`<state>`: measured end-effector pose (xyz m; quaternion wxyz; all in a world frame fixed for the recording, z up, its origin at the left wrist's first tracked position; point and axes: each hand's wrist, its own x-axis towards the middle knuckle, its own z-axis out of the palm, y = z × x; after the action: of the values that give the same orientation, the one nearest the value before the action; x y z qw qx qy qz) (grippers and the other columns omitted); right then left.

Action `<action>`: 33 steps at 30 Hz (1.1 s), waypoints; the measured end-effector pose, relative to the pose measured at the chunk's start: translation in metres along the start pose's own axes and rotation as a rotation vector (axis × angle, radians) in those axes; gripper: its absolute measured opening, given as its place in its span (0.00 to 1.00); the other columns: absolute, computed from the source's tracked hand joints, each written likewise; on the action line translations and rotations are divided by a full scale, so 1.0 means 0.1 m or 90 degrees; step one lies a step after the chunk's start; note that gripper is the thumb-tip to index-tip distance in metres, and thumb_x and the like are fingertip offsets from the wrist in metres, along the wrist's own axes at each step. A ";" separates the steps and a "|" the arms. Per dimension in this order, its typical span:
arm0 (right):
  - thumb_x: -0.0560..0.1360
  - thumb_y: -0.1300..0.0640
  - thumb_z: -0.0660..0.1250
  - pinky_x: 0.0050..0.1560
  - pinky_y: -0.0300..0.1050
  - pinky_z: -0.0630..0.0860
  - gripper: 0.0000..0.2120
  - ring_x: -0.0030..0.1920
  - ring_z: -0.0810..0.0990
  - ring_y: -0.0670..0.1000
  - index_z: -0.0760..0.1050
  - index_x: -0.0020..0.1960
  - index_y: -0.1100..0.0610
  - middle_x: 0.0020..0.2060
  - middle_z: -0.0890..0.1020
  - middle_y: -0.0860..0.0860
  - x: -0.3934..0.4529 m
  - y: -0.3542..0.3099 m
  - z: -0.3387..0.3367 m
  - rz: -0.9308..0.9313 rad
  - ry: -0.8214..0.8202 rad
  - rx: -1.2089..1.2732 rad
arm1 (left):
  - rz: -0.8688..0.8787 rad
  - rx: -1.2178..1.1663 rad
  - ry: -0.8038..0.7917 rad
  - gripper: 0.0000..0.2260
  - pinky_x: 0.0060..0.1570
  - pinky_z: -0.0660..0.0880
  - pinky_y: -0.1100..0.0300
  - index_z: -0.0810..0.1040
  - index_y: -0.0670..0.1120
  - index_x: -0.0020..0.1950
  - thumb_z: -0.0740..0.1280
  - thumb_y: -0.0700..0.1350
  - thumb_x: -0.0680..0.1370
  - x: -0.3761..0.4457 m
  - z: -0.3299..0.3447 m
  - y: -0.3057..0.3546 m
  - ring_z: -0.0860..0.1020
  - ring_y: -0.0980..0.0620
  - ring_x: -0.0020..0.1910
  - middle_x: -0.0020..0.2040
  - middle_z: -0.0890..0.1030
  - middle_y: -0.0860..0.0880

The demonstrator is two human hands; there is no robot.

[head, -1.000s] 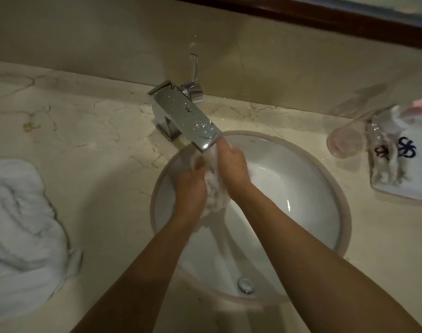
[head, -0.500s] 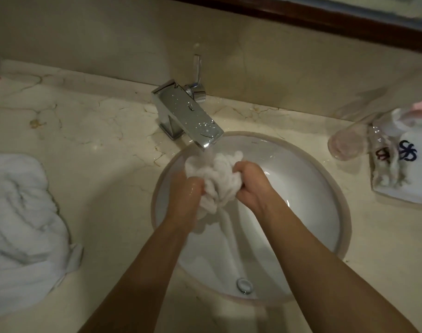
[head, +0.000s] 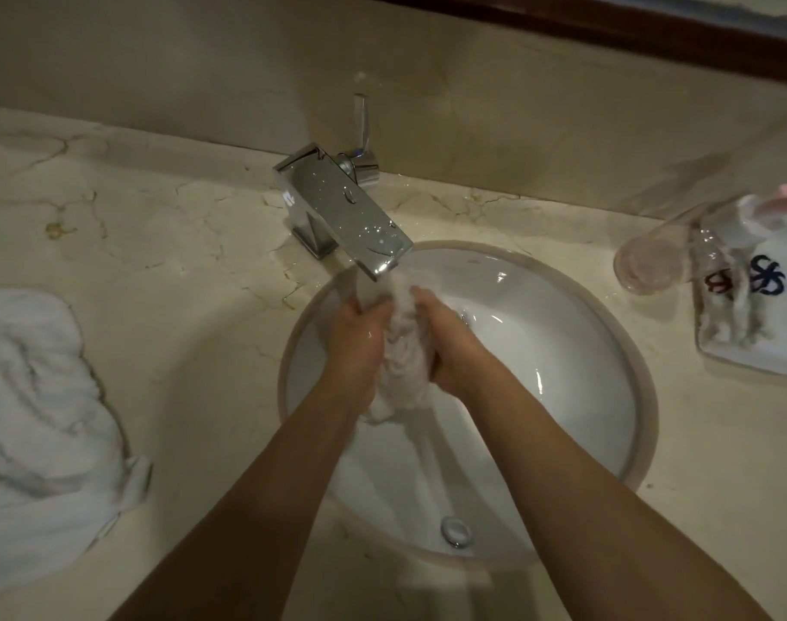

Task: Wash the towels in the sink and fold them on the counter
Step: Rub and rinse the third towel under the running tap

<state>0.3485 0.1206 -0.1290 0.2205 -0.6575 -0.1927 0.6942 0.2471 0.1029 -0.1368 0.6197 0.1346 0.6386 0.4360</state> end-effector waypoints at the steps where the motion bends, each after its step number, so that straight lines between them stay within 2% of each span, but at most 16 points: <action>1: 0.80 0.47 0.64 0.41 0.39 0.78 0.15 0.42 0.84 0.52 0.81 0.54 0.58 0.42 0.85 0.54 0.03 -0.05 0.02 -0.036 0.022 -0.017 | 0.020 0.022 0.029 0.10 0.48 0.82 0.48 0.82 0.41 0.54 0.65 0.39 0.76 0.01 -0.01 -0.03 0.85 0.42 0.45 0.45 0.85 0.41; 4: 0.79 0.48 0.66 0.44 0.46 0.78 0.13 0.44 0.83 0.56 0.80 0.50 0.59 0.42 0.84 0.55 0.05 -0.05 0.17 -0.264 0.095 -0.315 | 0.003 0.013 0.079 0.13 0.52 0.81 0.57 0.80 0.40 0.59 0.59 0.43 0.82 0.10 0.11 -0.09 0.82 0.46 0.47 0.45 0.83 0.41; 5: 0.78 0.47 0.66 0.45 0.49 0.77 0.15 0.44 0.82 0.56 0.79 0.48 0.59 0.41 0.83 0.55 0.07 -0.02 0.23 -0.306 0.083 -0.377 | -0.076 -0.063 0.054 0.15 0.55 0.77 0.62 0.77 0.39 0.64 0.55 0.41 0.84 0.04 0.06 -0.09 0.80 0.48 0.51 0.50 0.81 0.43; 6: 0.78 0.47 0.66 0.42 0.49 0.76 0.15 0.42 0.81 0.56 0.78 0.46 0.59 0.39 0.82 0.55 0.10 -0.01 0.28 -0.324 0.073 -0.407 | -0.062 0.089 0.131 0.16 0.58 0.75 0.64 0.73 0.39 0.68 0.52 0.39 0.85 0.02 0.07 -0.09 0.78 0.50 0.55 0.56 0.80 0.45; 8: 0.75 0.47 0.65 0.37 0.48 0.71 0.13 0.38 0.78 0.55 0.75 0.40 0.57 0.35 0.79 0.52 0.23 0.00 0.31 -0.339 0.092 -0.434 | -0.109 0.049 0.149 0.15 0.50 0.78 0.62 0.73 0.40 0.68 0.55 0.42 0.85 0.02 0.00 -0.01 0.78 0.52 0.50 0.59 0.78 0.46; 10: 0.69 0.46 0.62 0.38 0.49 0.71 0.14 0.41 0.80 0.57 0.76 0.43 0.57 0.38 0.81 0.53 0.38 -0.04 0.30 -0.284 0.137 -0.387 | -0.086 0.174 0.029 0.17 0.49 0.81 0.56 0.79 0.40 0.61 0.64 0.50 0.80 0.11 -0.12 0.04 0.81 0.51 0.45 0.52 0.82 0.48; 13: 0.75 0.48 0.64 0.49 0.52 0.76 0.14 0.48 0.82 0.59 0.79 0.46 0.59 0.44 0.84 0.57 0.37 -0.16 0.21 -0.133 0.081 -0.126 | 0.043 0.268 0.067 0.20 0.52 0.80 0.43 0.83 0.45 0.52 0.64 0.57 0.70 0.21 -0.26 0.01 0.85 0.44 0.46 0.45 0.86 0.47; 15: 0.79 0.48 0.65 0.55 0.51 0.77 0.17 0.50 0.82 0.58 0.82 0.52 0.62 0.49 0.85 0.60 0.25 -0.16 0.08 -0.066 -0.043 0.002 | 0.066 0.325 0.096 0.22 0.56 0.78 0.50 0.82 0.46 0.55 0.61 0.59 0.73 0.23 -0.25 0.00 0.83 0.44 0.52 0.50 0.85 0.46; 17: 0.78 0.45 0.66 0.54 0.48 0.79 0.22 0.49 0.83 0.57 0.81 0.60 0.63 0.51 0.85 0.60 0.12 -0.11 -0.03 -0.026 -0.131 0.086 | -0.009 0.269 0.110 0.19 0.51 0.74 0.59 0.79 0.41 0.61 0.60 0.53 0.80 0.20 -0.22 0.04 0.80 0.41 0.58 0.58 0.82 0.41; 19: 0.78 0.46 0.67 0.51 0.47 0.80 0.21 0.51 0.85 0.59 0.80 0.62 0.62 0.51 0.85 0.58 0.13 0.05 -0.03 -0.037 -0.085 0.083 | -0.028 0.239 0.117 0.15 0.42 0.69 0.63 0.77 0.39 0.61 0.61 0.49 0.82 0.18 -0.13 0.04 0.81 0.44 0.56 0.55 0.82 0.43; 21: 0.78 0.48 0.69 0.49 0.49 0.82 0.19 0.55 0.84 0.61 0.78 0.62 0.60 0.52 0.85 0.58 0.23 0.13 0.05 -0.066 0.032 0.039 | 0.052 0.219 0.133 0.09 0.37 0.74 0.61 0.80 0.44 0.51 0.66 0.48 0.79 0.05 0.06 0.04 0.84 0.49 0.47 0.44 0.84 0.51; 24: 0.77 0.39 0.65 0.52 0.53 0.82 0.26 0.57 0.83 0.61 0.75 0.67 0.56 0.58 0.83 0.57 0.31 0.04 0.10 0.005 0.109 0.067 | 0.104 0.101 0.134 0.04 0.41 0.81 0.56 0.81 0.48 0.45 0.67 0.42 0.76 -0.12 0.23 0.01 0.84 0.51 0.40 0.38 0.84 0.50; 26: 0.76 0.31 0.61 0.56 0.52 0.82 0.32 0.55 0.85 0.58 0.79 0.64 0.56 0.56 0.85 0.57 0.31 -0.03 -0.03 0.091 0.036 0.052 | 0.050 0.042 0.138 0.05 0.43 0.82 0.52 0.82 0.48 0.47 0.67 0.47 0.76 -0.07 0.13 -0.05 0.85 0.47 0.41 0.40 0.85 0.48; 28: 0.75 0.30 0.62 0.46 0.42 0.83 0.30 0.47 0.87 0.53 0.83 0.56 0.55 0.47 0.87 0.54 0.20 -0.07 -0.19 0.124 -0.065 -0.048 | -0.064 -0.018 0.138 0.15 0.53 0.80 0.42 0.81 0.48 0.56 0.67 0.54 0.73 0.08 -0.06 -0.10 0.84 0.41 0.49 0.49 0.85 0.45; 30: 0.74 0.34 0.68 0.52 0.43 0.80 0.26 0.50 0.86 0.53 0.83 0.58 0.55 0.51 0.87 0.55 0.10 0.00 -0.38 0.151 -0.152 -0.115 | -0.167 -0.142 0.097 0.21 0.61 0.76 0.41 0.76 0.44 0.65 0.67 0.53 0.76 0.18 -0.23 -0.12 0.81 0.41 0.58 0.59 0.81 0.43; 33: 0.74 0.51 0.73 0.60 0.55 0.77 0.18 0.53 0.83 0.58 0.82 0.59 0.61 0.57 0.84 0.61 0.07 0.10 -0.42 0.126 -0.179 -0.090 | -0.254 -0.161 -0.011 0.24 0.55 0.79 0.48 0.77 0.40 0.65 0.72 0.54 0.75 0.21 -0.39 -0.14 0.80 0.43 0.53 0.57 0.80 0.40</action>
<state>0.3900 0.1152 -0.1428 0.0751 -0.5838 -0.2044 0.7822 0.2125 0.0946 -0.1673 0.7110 -0.0695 0.5875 0.3800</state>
